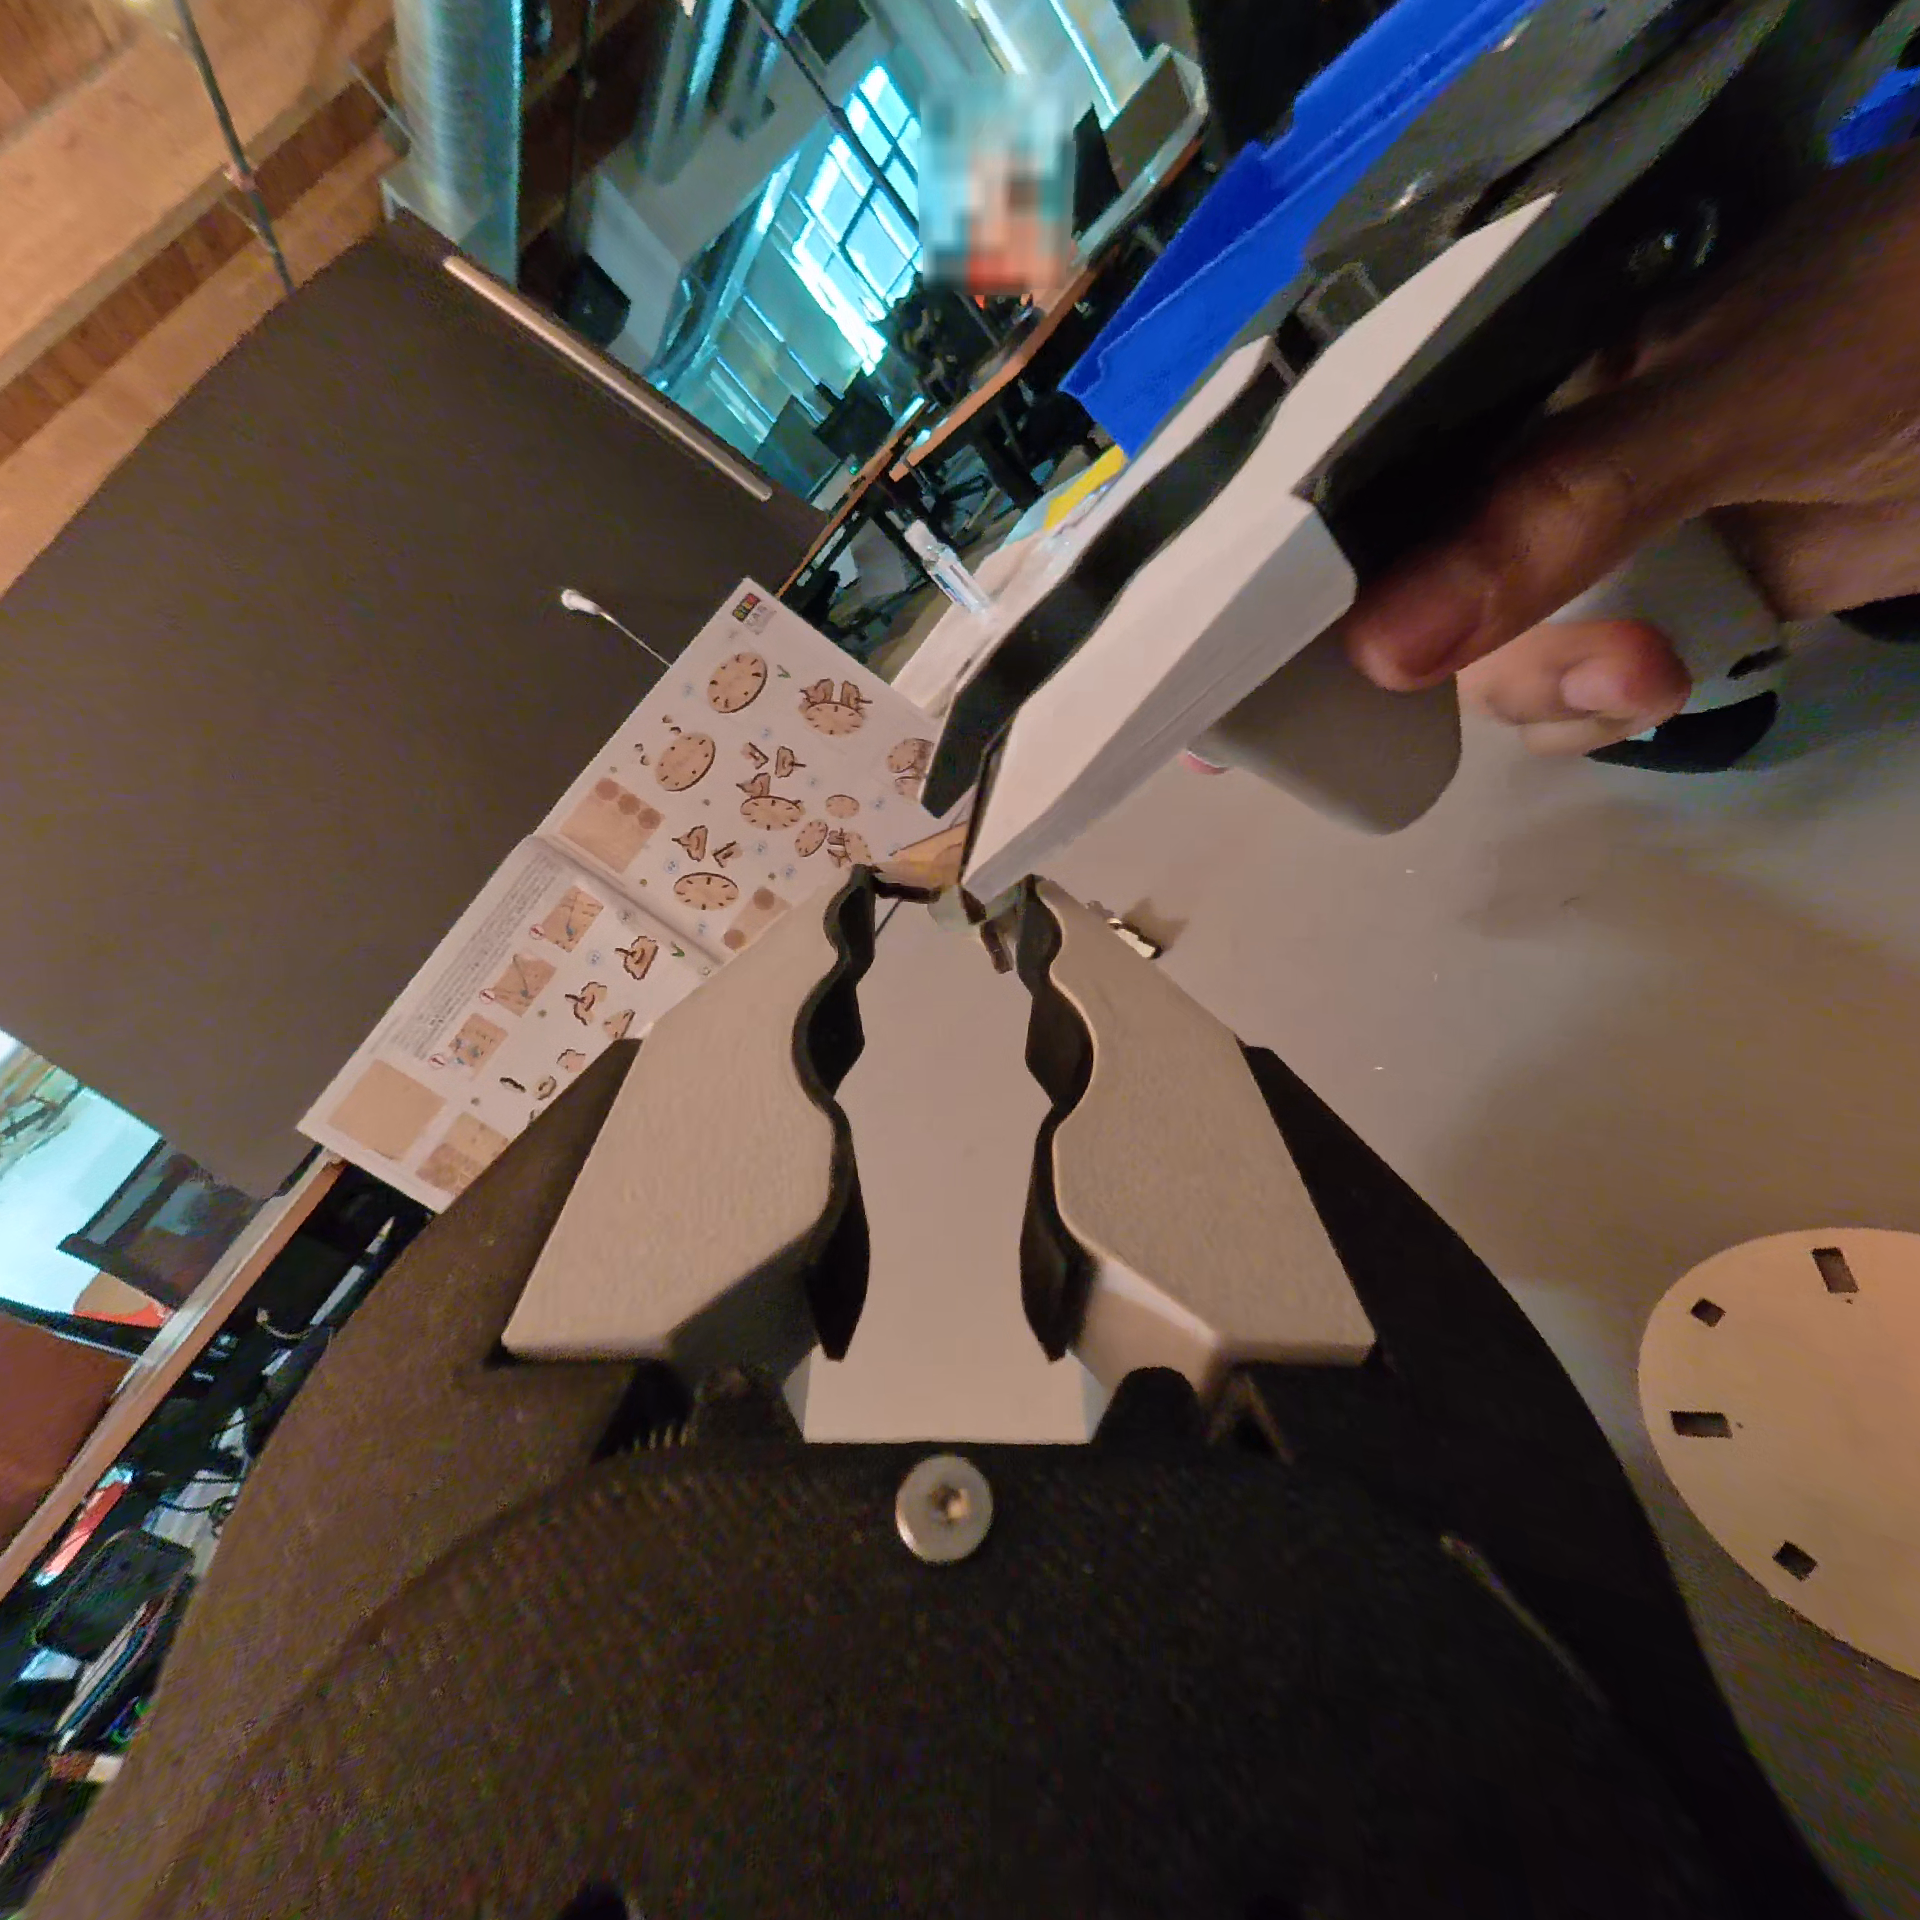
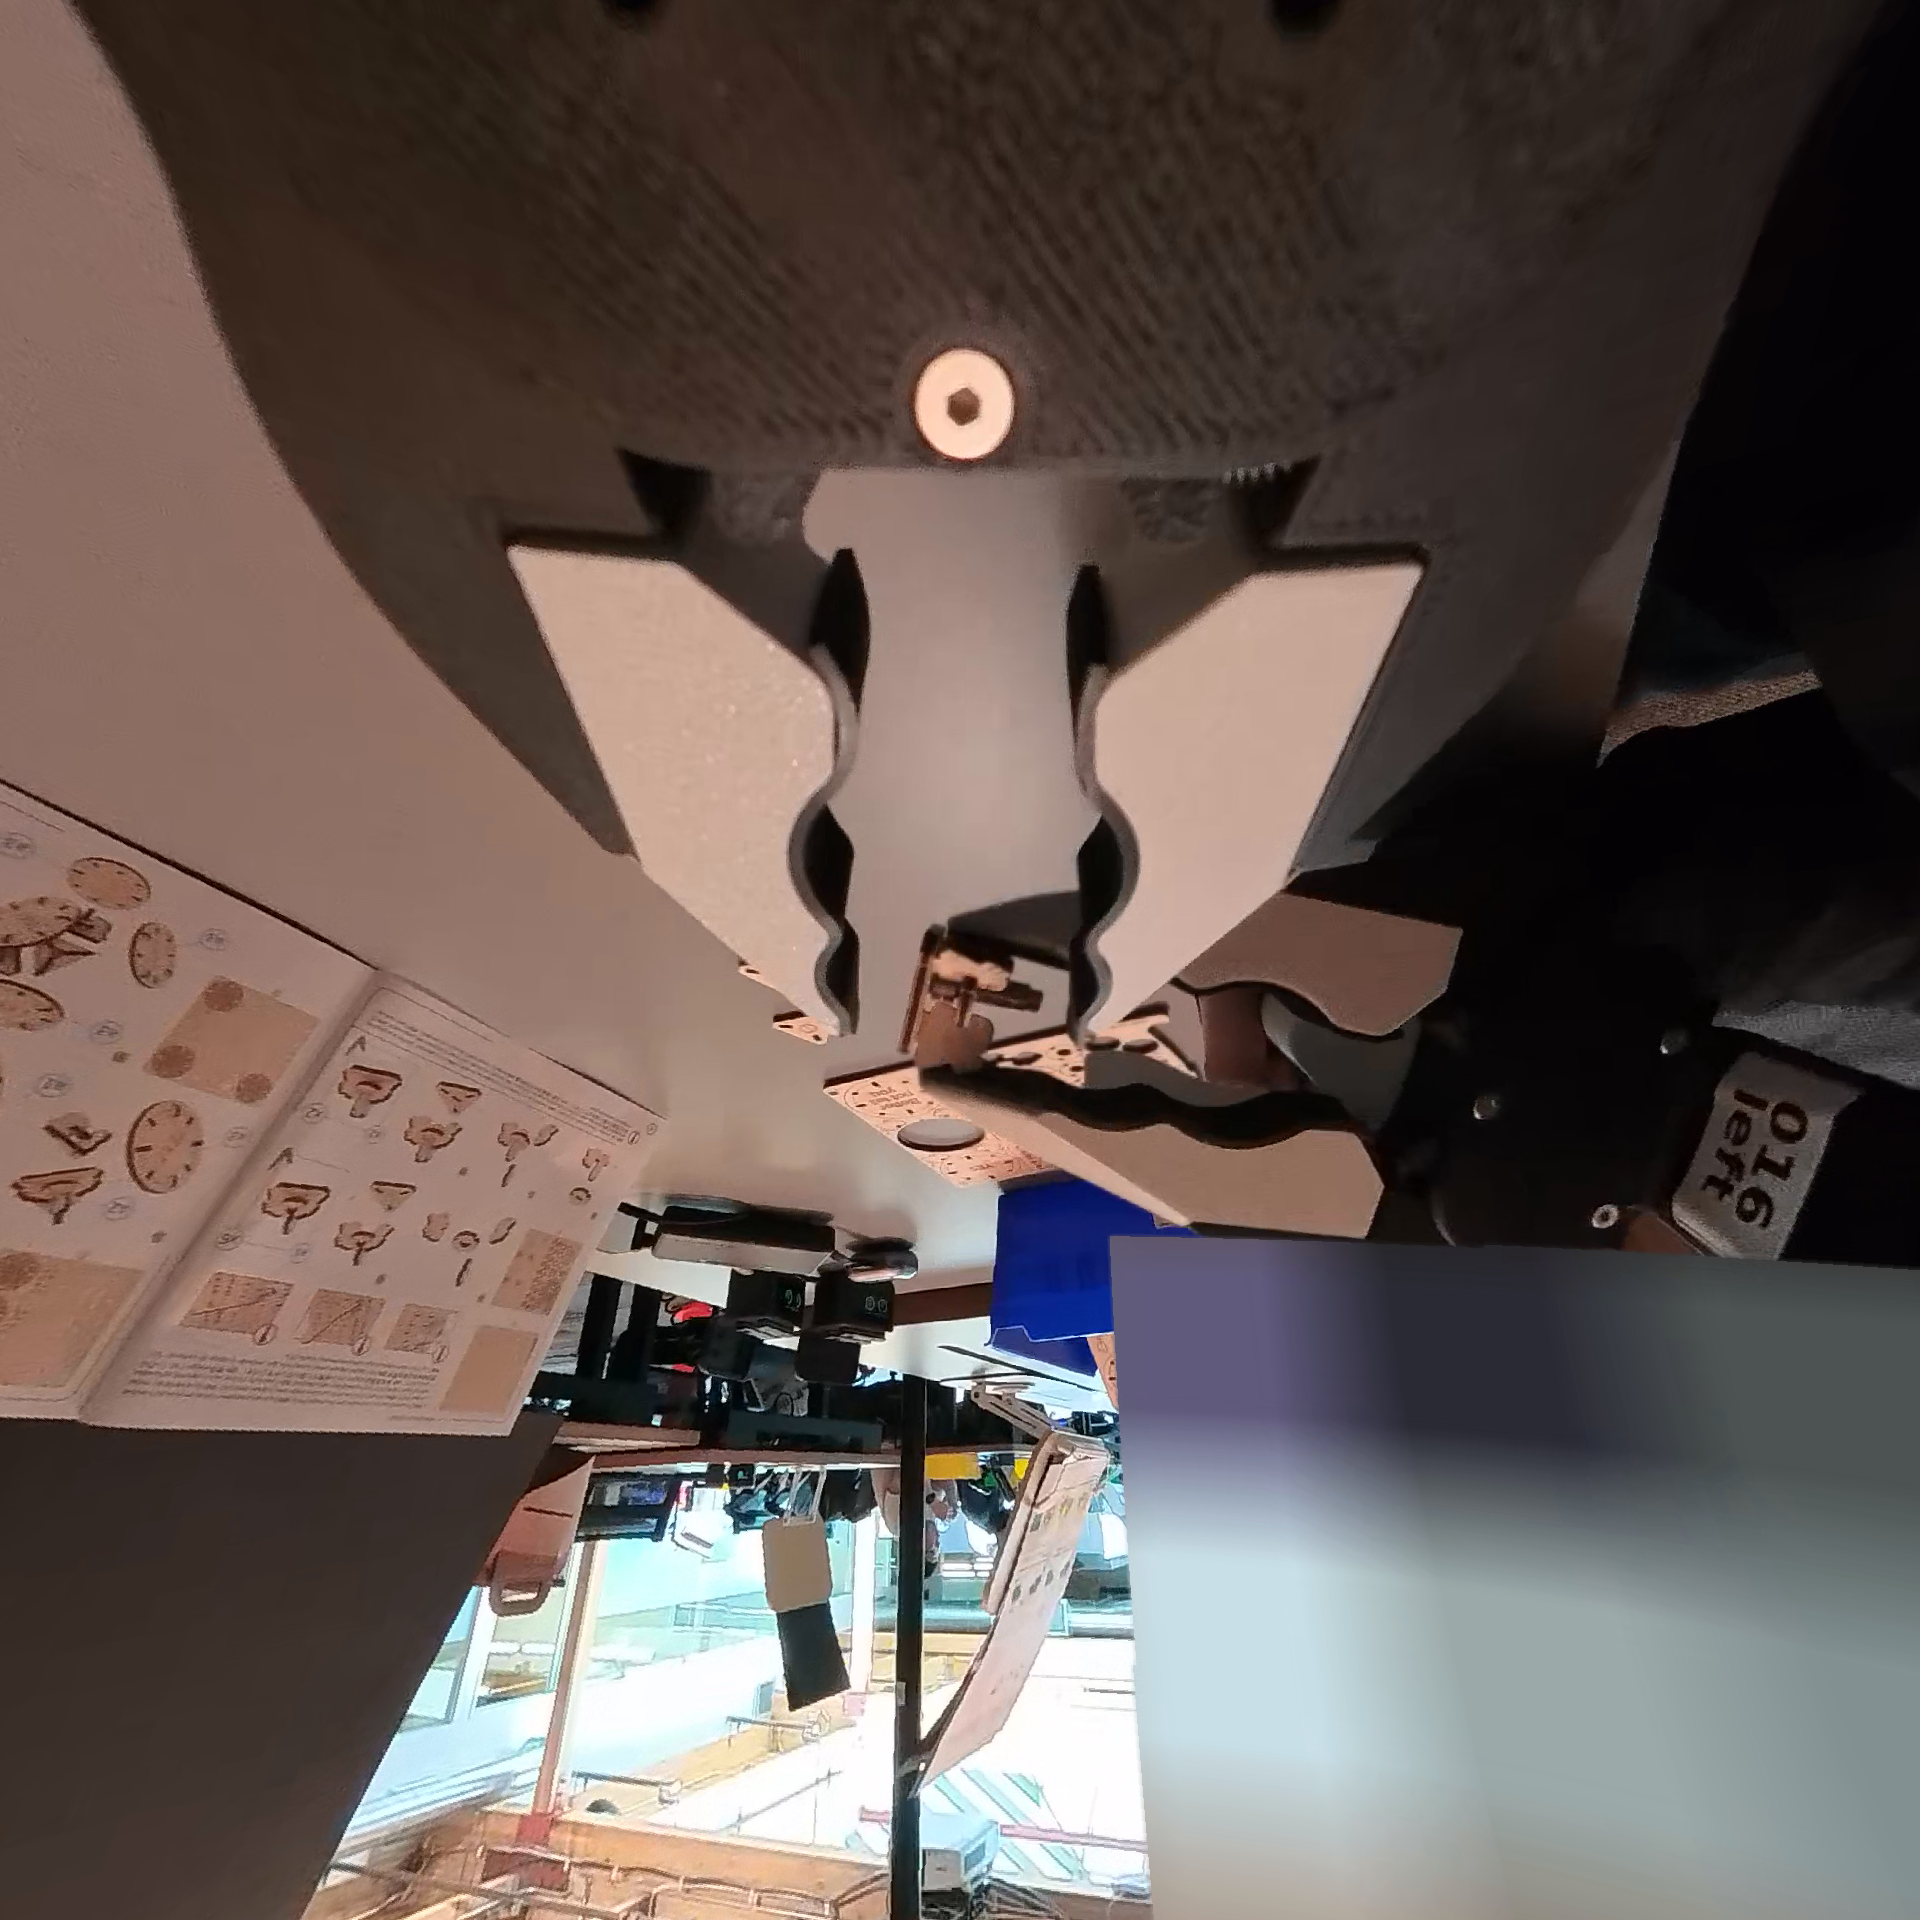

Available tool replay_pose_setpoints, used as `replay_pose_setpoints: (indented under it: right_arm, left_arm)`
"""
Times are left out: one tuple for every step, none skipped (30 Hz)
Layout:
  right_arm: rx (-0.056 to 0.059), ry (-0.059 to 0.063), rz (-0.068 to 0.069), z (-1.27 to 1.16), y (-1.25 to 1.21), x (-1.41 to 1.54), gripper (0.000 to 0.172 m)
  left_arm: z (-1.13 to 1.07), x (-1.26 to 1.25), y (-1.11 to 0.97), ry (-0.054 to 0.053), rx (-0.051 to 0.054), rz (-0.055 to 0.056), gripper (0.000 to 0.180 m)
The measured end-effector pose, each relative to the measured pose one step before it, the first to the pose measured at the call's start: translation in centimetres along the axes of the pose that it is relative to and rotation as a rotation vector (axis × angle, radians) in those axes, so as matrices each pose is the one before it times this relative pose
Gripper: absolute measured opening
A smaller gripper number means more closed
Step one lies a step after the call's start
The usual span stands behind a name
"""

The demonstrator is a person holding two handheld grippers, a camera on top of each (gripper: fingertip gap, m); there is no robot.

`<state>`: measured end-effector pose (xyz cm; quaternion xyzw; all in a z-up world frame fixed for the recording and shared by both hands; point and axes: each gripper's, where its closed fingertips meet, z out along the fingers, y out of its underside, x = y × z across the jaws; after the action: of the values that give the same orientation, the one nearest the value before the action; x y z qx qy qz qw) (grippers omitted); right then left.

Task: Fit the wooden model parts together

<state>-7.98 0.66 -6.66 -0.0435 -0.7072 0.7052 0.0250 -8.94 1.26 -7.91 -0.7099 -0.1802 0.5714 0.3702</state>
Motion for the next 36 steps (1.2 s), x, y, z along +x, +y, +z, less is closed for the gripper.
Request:
replay_pose_setpoints:
  right_arm:
    - [-0.0001, -0.0028, -0.0002, 0.016, 0.003, -0.07, 0.04]
    - [0.0014, -0.0004, -0.0003, -0.001, -0.039, -0.014, 0.04]
    - [0.0026, 0.0019, 0.001, -0.021, -0.036, 0.033, 0.04]
    - [0.002, 0.003, 0.0028, -0.032, -0.039, 0.066, 0.039]
    - [0.001, 0.0012, 0.0048, -0.015, -0.006, 0.066, 0.036]
    - [0.0017, -0.0036, 0.0073, -0.009, -0.017, -0.008, 0.036]
    - [0.0027, -0.0065, 0.0086, -0.012, -0.042, -0.048, 0.035]
    - [0.0014, -0.0054, 0.0062, -0.004, -0.024, -0.047, 0.034]
    - [0.0, -0.0034, 0.0014, -0.008, -0.012, -0.037, 0.034]
    - [-0.001, -0.0009, -0.0032, 0.001, 0.006, -0.021, 0.031]
    - [-0.0014, 0.0008, -0.006, 0.004, 0.024, -0.028, 0.03]
    - [-0.0002, 0.0004, -0.0072, 0.011, -0.013, -0.046, 0.029]
    - [0.001, -0.0002, -0.0085, -0.004, -0.028, -0.073, 0.028]
    - [0.0013, 0.0001, -0.0089, -0.002, -0.034, -0.066, 0.026]
    - [0.0014, 0.0026, -0.0082, -0.028, -0.048, -0.004, 0.024]
    - [0.0009, 0.0046, -0.0083, -0.022, -0.022, 0.025, 0.02]
    - [0.0003, 0.0025, -0.0073, -0.015, -0.023, 0.007, 0.018]
    - [-0.0004, 0.0016, -0.0048, 0.01, -0.004, -0.015, 0.017]
    - [-0.0005, 0.0018, -0.0039, 0.012, 0.006, 0.001, 0.017]
    - [-0.0008, 0.0016, -0.0043, 0.0, 0.001, 0.002, 0.017]
    - [-0.0008, 0.0015, -0.0045, -0.001, 0.01, -0.008, 0.017]
    - [-0.0001, 0.0012, -0.0027, 0.007, 0.0, 0.004, 0.017]
    - [0.0004, 0.0001, -0.0007, 0.002, -0.006, -0.003, 0.017]
    - [0.0012, -0.001, 0.0002, -0.011, -0.027, -0.013, 0.017]
    - [0.0018, -0.0014, 0.0015, -0.005, -0.025, -0.008, 0.017]
    - [0.0012, -0.0014, 0.0028, -0.009, -0.007, -0.007, 0.017]
    - [0.0005, -0.0012, 0.0039, -0.003, 0.004, -0.004, 0.017]
    - [-0.0001, -0.0006, 0.0052, 0.004, 0.023, 0.015, 0.017]
    - [-0.0018, 0.0008, 0.0051, 0.022, 0.056, 0.031, 0.018]
    - [-0.002, 0.001, 0.0039, 0.011, 0.049, 0.044, 0.018]
    - [0.0, -0.0001, 0.0028, 0.003, 0.0, 0.009, 0.018]
    - [0.0011, -0.0007, 0.0025, -0.009, -0.016, 0.004, 0.019]
    - [0.0015, -0.0018, 0.0031, -0.006, -0.021, -0.006, 0.019]
    - [0.0013, -0.0022, 0.0039, -0.008, -0.008, -0.017, 0.019]
    - [0.0005, -0.0016, 0.004, -0.001, -0.008, 0.011, 0.019]
    - [0.0001, -0.001, 0.0037, -0.005, 0.007, 0.011, 0.02]
  left_arm:
    - [-0.063, -0.126, -0.064, -0.0066, 0.0044, 0.0002, 0.026]
    - [-0.067, -0.045, -0.115, -0.0041, 0.0063, 0.004, 0.026]
    - [-0.05, -0.019, -0.117, -0.0055, 0.0051, 0.0081, 0.026]
    - [-0.067, -0.017, -0.125, -0.0073, 0.0048, 0.0121, 0.026]
    - [-0.062, 0.007, -0.153, -0.0066, 0.0065, 0.0122, 0.026]
    - [-0.04, -0.038, -0.083, -0.0079, 0.0031, 0.0098, 0.026]
    - [-0.017, -0.047, -0.044, -0.0059, 0.002, 0.0054, 0.026]
    - [-0.021, -0.033, -0.028, -0.0017, 0.002, -0.0005, 0.026]
    - [-0.019, -0.062, -0.015, -0.0012, 0.0018, -0.0049, 0.026]
    - [-0.022, -0.07, -0.003, -0.0012, 0.0006, -0.007, 0.026]
    - [-0.003, -0.08, 0.03, -0.0011, -0.0004, -0.0064, 0.026]
    - [0.004, -0.018, 0.029, 0.002, -0.0003, -0.0051, 0.026]
    - [-0.005, -0.017, 0.017, 0.0002, -0.0006, -0.0024, 0.026]
    - [-0.012, -0.029, -0.026, -0.0017, 0.001, 0.0003, 0.026]
    - [-0.009, -0.022, -0.026, -0.0018, 0.0011, 0.0012, 0.026]
    - [-0.011, -0.011, 0.002, -0.0004, 0.0002, 0.0, 0.026]
    - [0.005, -0.007, 0.004, 0.0002, -0.0002, -0.0009, 0.026]
    - [-0.009, -0.01, -0.016, 0.0002, 0.0009, -0.0018, 0.026]
    - [-0.003, -0.009, -0.001, 0.0001, 0.0, -0.0004, 0.026]
    - [0.002, -0.008, 0.004, -0.0005, 0.0002, 0.001, 0.026]
    - [-0.002, 0.0, -0.011, -0.0009, 0.0002, 0.0015, 0.026]
    - [-0.004, 0.002, -0.007, -0.0008, -0.0001, 0.0013, 0.026]
    - [-0.014, -0.01, -0.022, -0.0003, 0.0007, 0.0004, 0.026]
    - [-0.02, -0.012, -0.03, -0.0003, 0.0017, 0.0, 0.026]
    - [-0.01, -0.007, -0.022, -0.0006, 0.0013, 0.0005, 0.026]
    - [-0.008, -0.004, -0.004, -0.0001, 0.0002, 0.0007, 0.026]
    - [0.003, 0.005, 0.0, -0.0001, 0.0, 0.0011, 0.026]
    - [0.004, -0.005, 0.019, -0.0006, -0.0012, 0.0013, 0.026]
    - [0.007, -0.039, 0.035, -0.0029, -0.0026, 0.0019, 0.026]
    - [0.001, -0.001, 0.033, -0.0005, -0.0017, 0.0019, 0.026]
    - [0.001, 0.005, -0.017, -0.0003, 0.0011, 0.001, 0.026]
    - [-0.016, -0.005, -0.033, -0.0008, 0.0014, 0.0009, 0.026]
    - [-0.015, -0.014, -0.034, -0.001, 0.0019, 0.0009, 0.026]
    - [-0.015, -0.006, -0.034, -0.0009, 0.0015, 0.001, 0.026]
    - [-0.003, 0.002, -0.009, -0.0005, 0.0005, 0.001, 0.026]
    - [-0.002, 0.002, -0.011, -0.0005, 0.0006, 0.001, 0.026]
